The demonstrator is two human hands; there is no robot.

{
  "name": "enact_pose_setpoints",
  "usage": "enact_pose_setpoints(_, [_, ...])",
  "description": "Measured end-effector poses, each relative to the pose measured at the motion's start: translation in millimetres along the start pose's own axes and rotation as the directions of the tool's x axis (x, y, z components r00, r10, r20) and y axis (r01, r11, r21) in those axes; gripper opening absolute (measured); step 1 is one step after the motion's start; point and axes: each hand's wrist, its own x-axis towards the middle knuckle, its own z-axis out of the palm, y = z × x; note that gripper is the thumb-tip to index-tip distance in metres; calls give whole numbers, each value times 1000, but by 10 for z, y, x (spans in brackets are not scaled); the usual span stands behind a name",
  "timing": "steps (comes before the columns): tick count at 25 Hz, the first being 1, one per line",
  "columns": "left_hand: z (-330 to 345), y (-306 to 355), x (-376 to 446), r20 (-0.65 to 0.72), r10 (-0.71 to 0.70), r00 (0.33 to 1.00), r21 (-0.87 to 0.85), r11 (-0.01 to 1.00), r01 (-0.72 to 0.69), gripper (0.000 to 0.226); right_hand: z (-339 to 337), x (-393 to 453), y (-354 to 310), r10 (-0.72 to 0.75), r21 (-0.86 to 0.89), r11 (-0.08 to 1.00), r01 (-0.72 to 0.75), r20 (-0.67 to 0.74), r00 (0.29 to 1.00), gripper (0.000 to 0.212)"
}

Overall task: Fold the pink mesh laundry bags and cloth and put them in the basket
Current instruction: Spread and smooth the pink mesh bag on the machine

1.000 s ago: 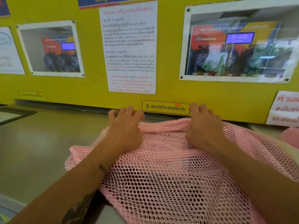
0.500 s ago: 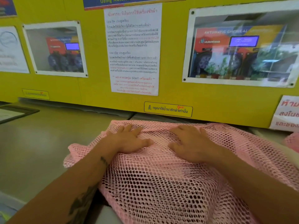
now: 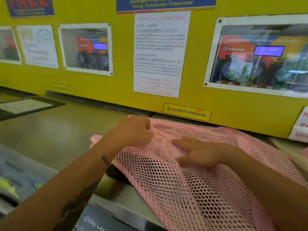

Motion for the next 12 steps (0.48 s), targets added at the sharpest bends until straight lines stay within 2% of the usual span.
enact_pose_setpoints(4, [0,-146,-525,56,-64,996,58,996,60,64,-109,-165,-35,-54,-52,997,50,-89,995,88])
enact_pose_setpoints(7, [124,-335,-826,151,-182,972,159,975,157,80,-25,-419,-309,-168,-4,986,168,-28,985,84])
enact_pose_setpoints(9, [130,-471,-976,196,-264,945,193,955,226,92,209,-536,-478,-209,-93,973,210,20,978,83])
enact_pose_setpoints(12, [-47,-577,-1155,156,-372,915,263,908,325,115,459,-613,-473,-278,-135,954,268,-65,958,83])
